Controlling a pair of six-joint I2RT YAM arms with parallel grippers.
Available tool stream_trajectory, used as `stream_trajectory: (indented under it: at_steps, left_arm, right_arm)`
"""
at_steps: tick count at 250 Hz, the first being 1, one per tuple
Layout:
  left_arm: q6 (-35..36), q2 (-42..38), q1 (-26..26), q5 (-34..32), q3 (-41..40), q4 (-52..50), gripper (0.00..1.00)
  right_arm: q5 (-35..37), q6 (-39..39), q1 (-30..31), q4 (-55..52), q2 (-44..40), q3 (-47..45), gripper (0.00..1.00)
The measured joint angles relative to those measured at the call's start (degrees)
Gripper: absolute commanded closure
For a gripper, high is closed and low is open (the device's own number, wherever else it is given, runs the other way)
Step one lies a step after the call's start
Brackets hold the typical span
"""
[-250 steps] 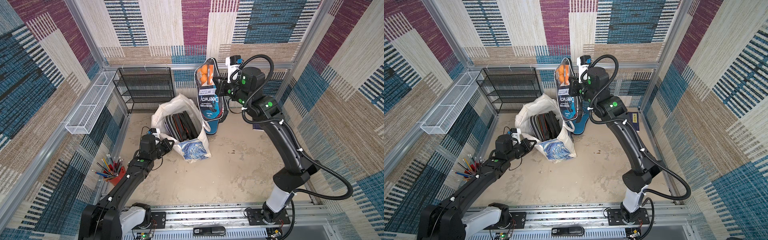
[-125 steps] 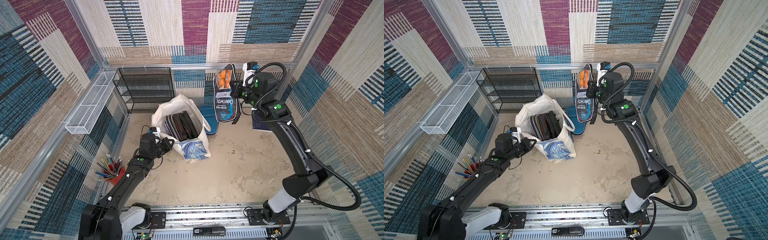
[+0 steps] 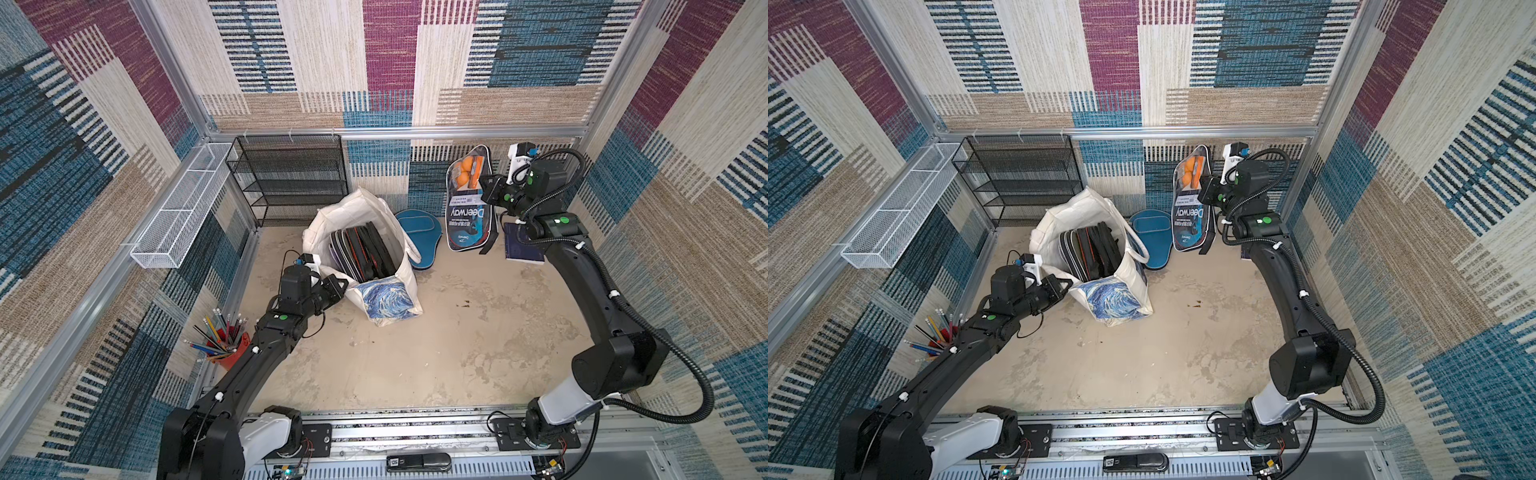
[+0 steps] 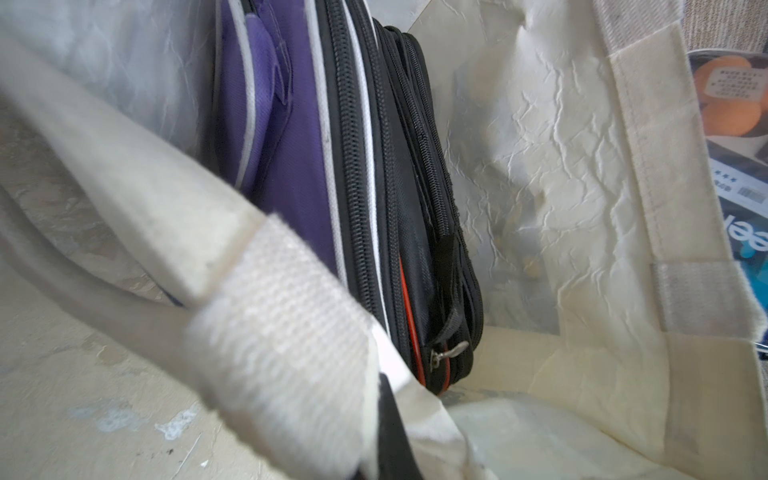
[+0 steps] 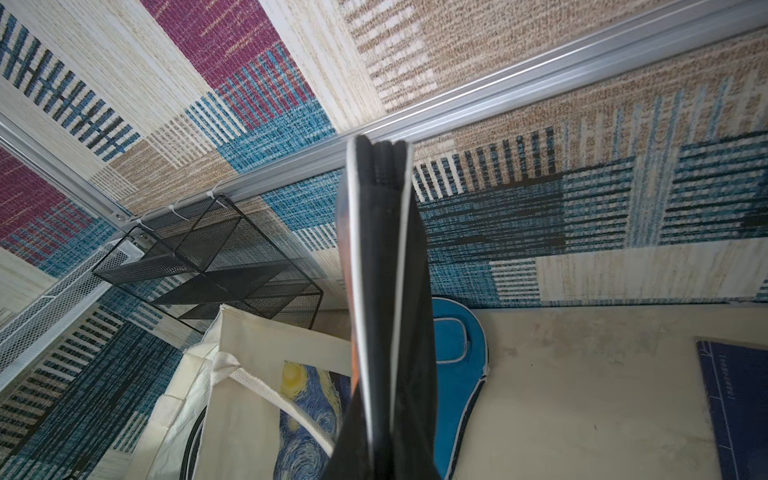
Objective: Remove the ping pong set from the canvas bag
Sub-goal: Place the ping pong set at the ping pong set.
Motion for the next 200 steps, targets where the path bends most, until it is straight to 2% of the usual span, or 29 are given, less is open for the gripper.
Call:
stream_trajectory:
  at_steps: [200]
  left_arm:
    - [1.1,0.2,0.0,-1.4,-0.5,0.5,1.0]
  right_arm:
    - [-12.6,10.3,-7.6,19.5,10.9,-10.8,1.0]
